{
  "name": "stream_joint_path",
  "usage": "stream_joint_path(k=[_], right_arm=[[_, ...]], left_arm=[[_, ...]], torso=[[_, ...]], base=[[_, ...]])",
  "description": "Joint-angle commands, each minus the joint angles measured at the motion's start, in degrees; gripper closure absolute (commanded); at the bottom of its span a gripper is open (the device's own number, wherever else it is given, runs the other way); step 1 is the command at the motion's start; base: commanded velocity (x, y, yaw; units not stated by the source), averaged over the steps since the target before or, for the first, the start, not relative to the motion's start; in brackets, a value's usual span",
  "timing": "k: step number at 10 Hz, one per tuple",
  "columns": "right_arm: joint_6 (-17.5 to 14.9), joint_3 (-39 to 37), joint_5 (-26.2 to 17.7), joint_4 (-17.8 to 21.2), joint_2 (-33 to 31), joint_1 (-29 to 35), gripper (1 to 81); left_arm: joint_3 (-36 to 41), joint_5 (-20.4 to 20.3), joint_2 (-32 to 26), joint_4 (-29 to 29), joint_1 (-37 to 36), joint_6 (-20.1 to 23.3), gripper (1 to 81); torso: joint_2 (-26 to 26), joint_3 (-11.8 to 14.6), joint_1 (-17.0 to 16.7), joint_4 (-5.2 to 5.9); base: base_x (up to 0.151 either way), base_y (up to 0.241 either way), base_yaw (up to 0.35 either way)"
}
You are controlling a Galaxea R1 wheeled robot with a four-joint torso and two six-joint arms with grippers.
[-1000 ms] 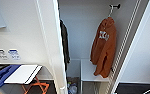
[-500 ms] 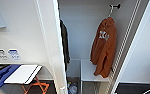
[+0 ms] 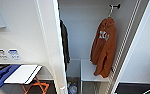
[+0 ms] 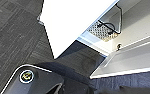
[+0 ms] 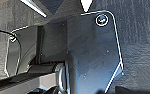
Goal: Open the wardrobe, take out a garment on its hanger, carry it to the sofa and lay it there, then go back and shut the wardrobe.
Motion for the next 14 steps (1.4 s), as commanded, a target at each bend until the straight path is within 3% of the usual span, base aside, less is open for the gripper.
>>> stream_joint_path(k=[1,6,8,10,12,14], right_arm=[[0.14,-0.16,-3.10,-0.44,-0.20,2.35,1.0],[0.14,-0.16,-3.19,-0.44,0.07,2.96,1.0],[0.06,-0.16,-4.16,-0.44,0.51,3.41,1.0],[0.06,-0.16,-4.42,-0.45,0.51,3.58,1.0],[-0.03,-0.16,-4.51,-0.53,0.59,3.85,1.0],[-0.12,-0.16,-4.85,-0.53,0.68,4.02,1.0]], left_arm=[[0.16,1.07,-0.02,-0.17,-5.43,-1.33,1.0],[0.25,0.20,1.12,0.27,-9.38,-1.33,1.0],[5.23,-2.71,-0.54,4.30,-9.91,-1.42,1.0],[11.04,-2.80,-2.74,4.93,-11.40,-1.60,1.0],[12.29,-2.98,-2.75,5.28,-12.72,-4.94,1.0],[12.99,-3.15,-2.22,5.28,-14.04,-5.55,1.0]], torso=[[0.00,0.00,0.00,0.00],[0.00,0.00,0.00,0.00],[0.00,0.00,0.00,0.00],[0.00,0.00,0.00,0.00],[0.00,0.00,0.00,0.00],[0.00,0.00,0.00,0.00]], base=[[0.000,0.000,0.000],[0.000,0.000,0.000],[0.000,0.000,0.000],[0.000,0.000,0.000],[0.000,0.000,0.000],[0.000,0.000,0.000]])
